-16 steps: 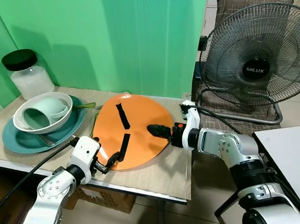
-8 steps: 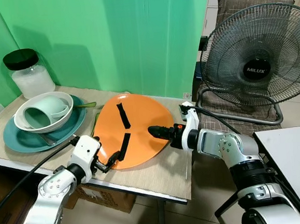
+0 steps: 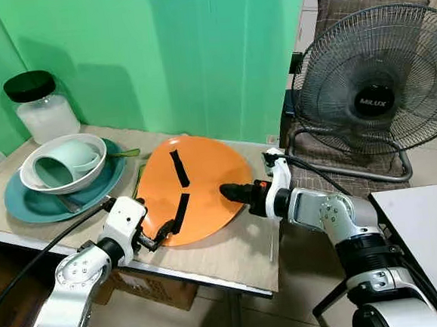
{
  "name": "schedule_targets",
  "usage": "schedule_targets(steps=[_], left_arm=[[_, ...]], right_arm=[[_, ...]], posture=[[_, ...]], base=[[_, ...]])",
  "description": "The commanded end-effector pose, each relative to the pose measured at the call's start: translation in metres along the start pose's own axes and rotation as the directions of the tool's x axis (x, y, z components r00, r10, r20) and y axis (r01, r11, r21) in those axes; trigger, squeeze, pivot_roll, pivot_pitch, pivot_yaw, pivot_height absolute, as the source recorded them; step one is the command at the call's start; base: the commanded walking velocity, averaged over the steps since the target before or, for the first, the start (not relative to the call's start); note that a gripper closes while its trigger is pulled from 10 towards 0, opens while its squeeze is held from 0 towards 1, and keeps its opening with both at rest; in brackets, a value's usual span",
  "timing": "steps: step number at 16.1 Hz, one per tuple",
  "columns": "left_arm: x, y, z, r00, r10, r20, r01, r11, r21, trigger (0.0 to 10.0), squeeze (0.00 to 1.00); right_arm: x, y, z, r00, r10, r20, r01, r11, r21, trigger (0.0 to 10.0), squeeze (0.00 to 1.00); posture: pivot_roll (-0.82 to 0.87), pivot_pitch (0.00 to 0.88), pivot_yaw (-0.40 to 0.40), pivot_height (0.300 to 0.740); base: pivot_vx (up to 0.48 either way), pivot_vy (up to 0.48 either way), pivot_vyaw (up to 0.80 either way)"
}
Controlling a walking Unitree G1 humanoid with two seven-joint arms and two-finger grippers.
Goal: Setting the table
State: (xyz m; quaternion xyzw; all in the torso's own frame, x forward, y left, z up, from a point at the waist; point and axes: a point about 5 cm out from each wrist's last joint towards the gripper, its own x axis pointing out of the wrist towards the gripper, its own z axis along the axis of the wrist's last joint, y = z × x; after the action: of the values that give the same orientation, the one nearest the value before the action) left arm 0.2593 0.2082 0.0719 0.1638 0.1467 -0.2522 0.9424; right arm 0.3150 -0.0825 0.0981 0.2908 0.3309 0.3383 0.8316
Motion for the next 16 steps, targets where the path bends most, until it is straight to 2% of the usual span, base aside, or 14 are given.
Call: schedule_targets(steps=[1, 3, 5, 8, 9, 10, 12, 13, 14, 15, 16], left_arm=[[-0.001, -0.002, -0.013, 0.997, -0.008, -0.076, 0.008, 1.000, 0.003, 10.0, 0.00], [-0.002, 0.001, -0.008, 0.999, 0.006, -0.053, -0.006, 1.000, 0.006, 10.0, 0.00], [-0.003, 0.007, 0.007, 0.999, 0.050, 0.015, -0.050, 0.999, -0.022, 10.0, 0.00], [-0.014, 0.017, 0.039, 0.983, 0.134, 0.123, -0.129, 0.990, -0.051, 10.0, 0.00], [-0.020, 0.020, 0.058, 0.969, 0.158, 0.191, -0.152, 0.987, -0.046, 10.0, 0.00], [-0.023, 0.019, 0.067, 0.961, 0.167, 0.220, -0.158, 0.986, -0.058, 10.0, 0.00], [-0.032, 0.014, 0.094, 0.937, 0.183, 0.298, -0.154, 0.981, -0.116, 10.0, 0.00], [-0.035, 0.007, 0.106, 0.925, 0.168, 0.340, -0.116, 0.979, -0.167, 10.0, 0.27], [-0.037, -0.001, 0.114, 0.918, 0.147, 0.369, -0.086, 0.980, -0.178, 10.0, 1.00], [-0.038, -0.003, 0.116, 0.916, 0.145, 0.373, -0.082, 0.981, -0.178, 10.0, 1.00], [-0.040, -0.007, 0.120, 0.913, 0.159, 0.375, -0.094, 0.978, -0.185, 10.0, 1.00]], right_arm=[[0.001, 0.006, 0.006, 1.000, 0.025, 0.014, -0.025, 1.000, -0.012, 0.0, 0.00], [0.001, 0.006, 0.006, 1.000, 0.023, 0.017, -0.023, 1.000, -0.007, 0.0, 0.00], [0.000, 0.008, 0.008, 0.999, 0.030, 0.029, -0.030, 1.000, 0.002, 0.0, 0.00], [-0.007, 0.012, 0.018, 0.996, 0.046, 0.078, -0.047, 0.999, 0.016, 0.0, 0.00], [-0.014, 0.014, 0.025, 0.992, 0.054, 0.110, -0.056, 0.998, 0.019, 0.0, 0.00], [-0.018, 0.015, 0.027, 0.990, 0.055, 0.126, -0.058, 0.998, 0.019, 0.0, 0.00], [-0.036, 0.017, 0.038, 0.979, 0.046, 0.198, -0.051, 0.999, 0.019, 0.0, 0.00], [-0.049, 0.018, 0.042, 0.971, 0.034, 0.235, -0.037, 0.999, 0.009, 0.0, 0.00], [-0.060, 0.018, 0.046, 0.962, 0.021, 0.272, -0.021, 1.000, -0.004, 0.0, 0.00], [-0.063, 0.019, 0.047, 0.959, 0.017, 0.282, -0.015, 1.000, -0.008, 0.0, 0.00], [-0.076, 0.021, 0.050, 0.947, 0.009, 0.322, 0.000, 1.000, -0.028, 0.0, 0.00]], posture=[[-0.08, 0.000, -0.005, 0.740], [-0.08, 0.000, -0.003, 0.740], [-0.08, 0.000, 0.001, 0.740], [-0.08, 0.000, 0.002, 0.740], [-0.07, 0.000, 0.002, 0.740], [-0.07, 0.000, 0.001, 0.740], [-0.07, 0.000, 0.003, 0.740], [-0.07, 0.000, 0.016, 0.740], [-0.07, 0.000, 0.023, 0.740], [-0.07, 0.000, 0.025, 0.740], [-0.08, 0.000, 0.036, 0.740]], base=[[0.000, 0.000, 0.00], [0.000, 0.000, 0.00], [0.000, 0.000, 0.00], [0.000, 0.000, 0.00], [0.000, 0.000, 0.00], [0.000, 0.000, 0.00], [0.000, 0.000, 0.00], [0.000, 0.000, 0.00], [0.000, 0.000, 0.00], [0.000, 0.000, 0.00], [0.000, 0.000, 0.00]])
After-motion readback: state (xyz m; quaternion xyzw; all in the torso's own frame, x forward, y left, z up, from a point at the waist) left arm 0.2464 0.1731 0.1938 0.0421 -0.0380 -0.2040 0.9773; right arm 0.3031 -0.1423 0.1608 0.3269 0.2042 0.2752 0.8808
